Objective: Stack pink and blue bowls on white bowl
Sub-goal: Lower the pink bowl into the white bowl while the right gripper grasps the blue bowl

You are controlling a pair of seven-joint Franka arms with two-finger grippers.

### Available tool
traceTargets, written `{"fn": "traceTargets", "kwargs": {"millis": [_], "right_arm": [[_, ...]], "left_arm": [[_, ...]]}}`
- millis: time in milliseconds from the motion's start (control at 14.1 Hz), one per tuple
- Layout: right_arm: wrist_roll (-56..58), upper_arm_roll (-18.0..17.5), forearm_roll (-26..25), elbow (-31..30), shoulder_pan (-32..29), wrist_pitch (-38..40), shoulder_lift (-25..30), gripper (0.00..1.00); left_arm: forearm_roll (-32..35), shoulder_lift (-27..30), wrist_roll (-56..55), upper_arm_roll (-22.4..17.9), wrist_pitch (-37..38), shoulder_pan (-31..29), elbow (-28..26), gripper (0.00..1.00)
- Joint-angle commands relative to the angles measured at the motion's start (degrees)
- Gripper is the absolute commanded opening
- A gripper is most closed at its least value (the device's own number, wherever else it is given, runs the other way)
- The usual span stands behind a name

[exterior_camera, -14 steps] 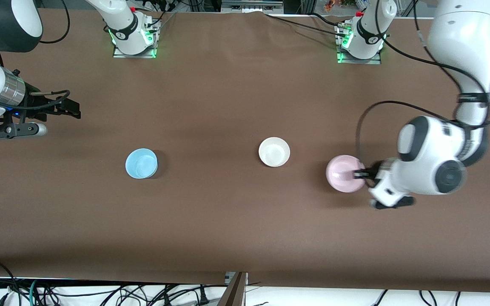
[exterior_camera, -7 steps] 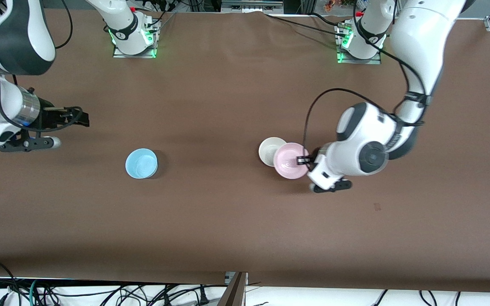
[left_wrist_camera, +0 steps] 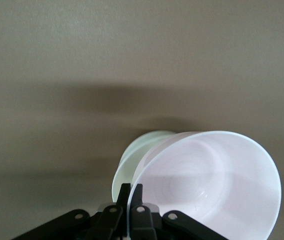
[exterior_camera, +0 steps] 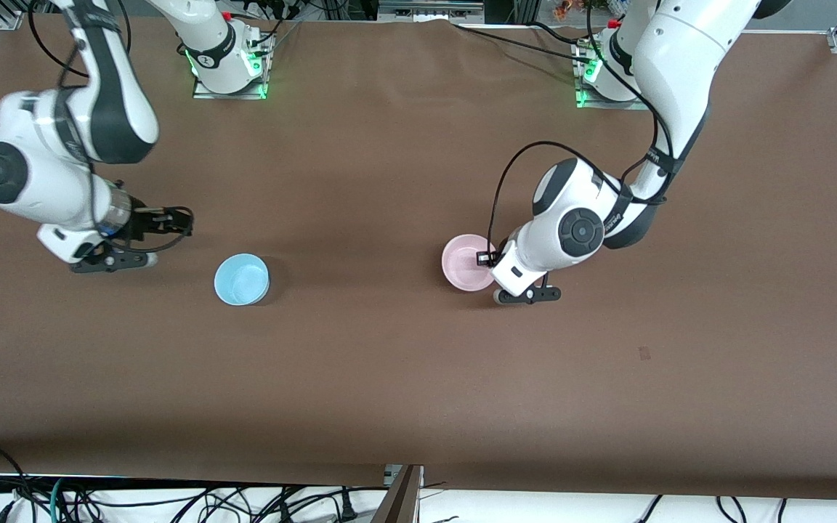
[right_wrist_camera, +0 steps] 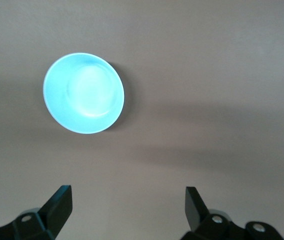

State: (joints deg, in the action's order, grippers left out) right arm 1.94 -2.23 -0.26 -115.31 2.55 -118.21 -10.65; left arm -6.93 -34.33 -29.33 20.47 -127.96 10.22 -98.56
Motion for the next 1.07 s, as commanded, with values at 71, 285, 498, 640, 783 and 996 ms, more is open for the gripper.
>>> {"fn": "traceTargets", "kwargs": {"millis": [71,285,498,640,783,996], "right_arm": [[-0.45,-0.23,-0.45,-7.64,0.0,-10.17,0.12,1.0],[-0.44,-0.41,-0.53,-7.38,0.09,-15.98,-5.5,0.99],[-0.18,-0.41,-0.62,-6.85,0.61,-20.63,-9.29,0.98],[-0.09,-0.41,-0.62,-6.85,0.7,-23.8,-11.83,0.94],[-0.09,-0.32,-0.62,-6.77,1.58,-26.71,-13.51,0.94],[0.17,-0.32,-0.62,-5.54,1.58,-27.07,-14.74,0.93]], "left_arm": [[0.78,3.65,-1.08,-0.35,-7.37,1.3,-7.77,0.0],[0.78,3.57,-1.16,-0.35,-10.82,1.82,-9.98,0.0],[1.92,3.57,-1.16,-0.44,-10.82,1.83,-9.98,0.0],[2.54,3.39,-1.16,-0.44,-10.82,1.83,-9.98,0.0],[2.54,3.57,-2.21,-0.44,-10.82,1.83,-9.98,0.0],[2.63,3.57,-2.92,-0.44,-10.82,1.83,-9.54,0.0]]}}
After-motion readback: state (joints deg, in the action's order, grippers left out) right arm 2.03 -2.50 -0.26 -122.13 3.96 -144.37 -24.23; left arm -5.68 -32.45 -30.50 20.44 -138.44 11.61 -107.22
